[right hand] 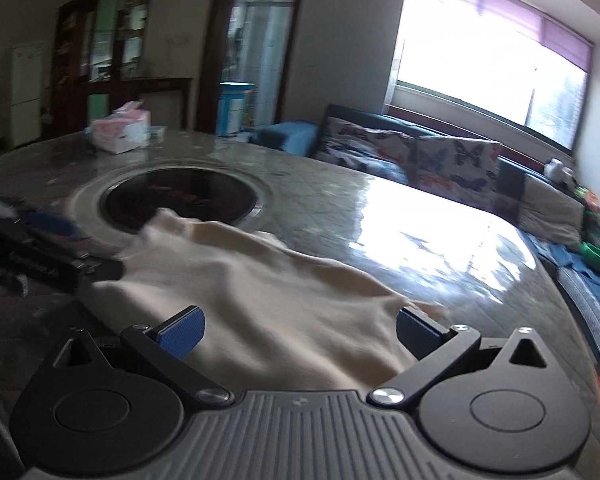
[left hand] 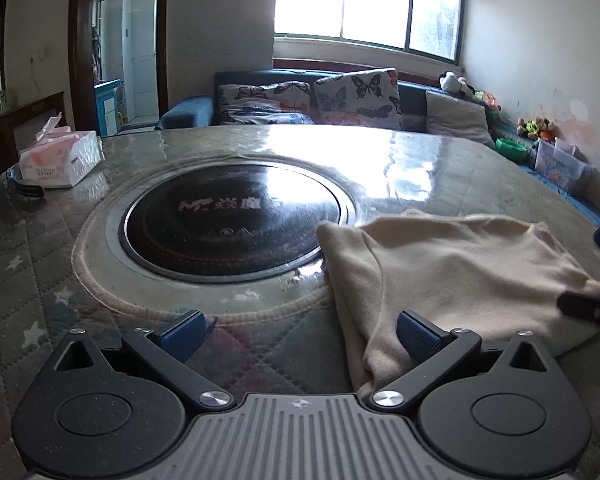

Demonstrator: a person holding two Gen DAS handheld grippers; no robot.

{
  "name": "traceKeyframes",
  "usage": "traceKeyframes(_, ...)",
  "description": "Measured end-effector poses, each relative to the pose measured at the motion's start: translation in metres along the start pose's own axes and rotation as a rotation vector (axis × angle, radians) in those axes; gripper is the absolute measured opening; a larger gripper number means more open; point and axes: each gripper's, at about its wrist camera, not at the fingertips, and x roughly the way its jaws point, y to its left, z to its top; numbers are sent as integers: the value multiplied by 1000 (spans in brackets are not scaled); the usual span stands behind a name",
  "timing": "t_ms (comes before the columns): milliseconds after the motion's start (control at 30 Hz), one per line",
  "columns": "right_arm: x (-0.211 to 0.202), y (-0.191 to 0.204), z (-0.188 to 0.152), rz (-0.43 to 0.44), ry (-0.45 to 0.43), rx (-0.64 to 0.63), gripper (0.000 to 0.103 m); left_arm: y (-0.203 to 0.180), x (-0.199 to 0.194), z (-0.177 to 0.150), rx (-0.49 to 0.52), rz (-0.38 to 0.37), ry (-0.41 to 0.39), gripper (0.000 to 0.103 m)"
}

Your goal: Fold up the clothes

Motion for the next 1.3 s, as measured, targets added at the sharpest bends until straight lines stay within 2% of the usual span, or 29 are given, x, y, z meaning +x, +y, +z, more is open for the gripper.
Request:
traceKeyframes(267,7,44,15,125,5,-164,102,32,-4,9,-115,24,11,101)
traceKeyframes(500,16,88,27,232,24,-321,91,55,-2,20,-228,-14,36,81)
traceKeyframes(667,21,114,27,283,37,-437,85,58,2,24,-281,-75,62,75)
traceKeyframes(833,32,126,28,309,73,-481,68,60,8,26,-346,-145,92,75)
traceKeyframes(900,36,130,28,316,88,-492,67,60,9,26,-362,-161,100,75)
traceKeyframes(967,38,130,29,306,96,-488,59,60,12,26,-387,-182,113,75)
traceKeyframes(1133,45,123,30,306,111,-428,38,61,18,24,-460,-239,146,76)
traceKeyframes(1233,46,111,34,314,99,-345,26,59,20,25,-495,-257,157,78)
traceKeyframes(1300,45,101,37,327,91,-282,21,58,23,26,-529,-277,169,78)
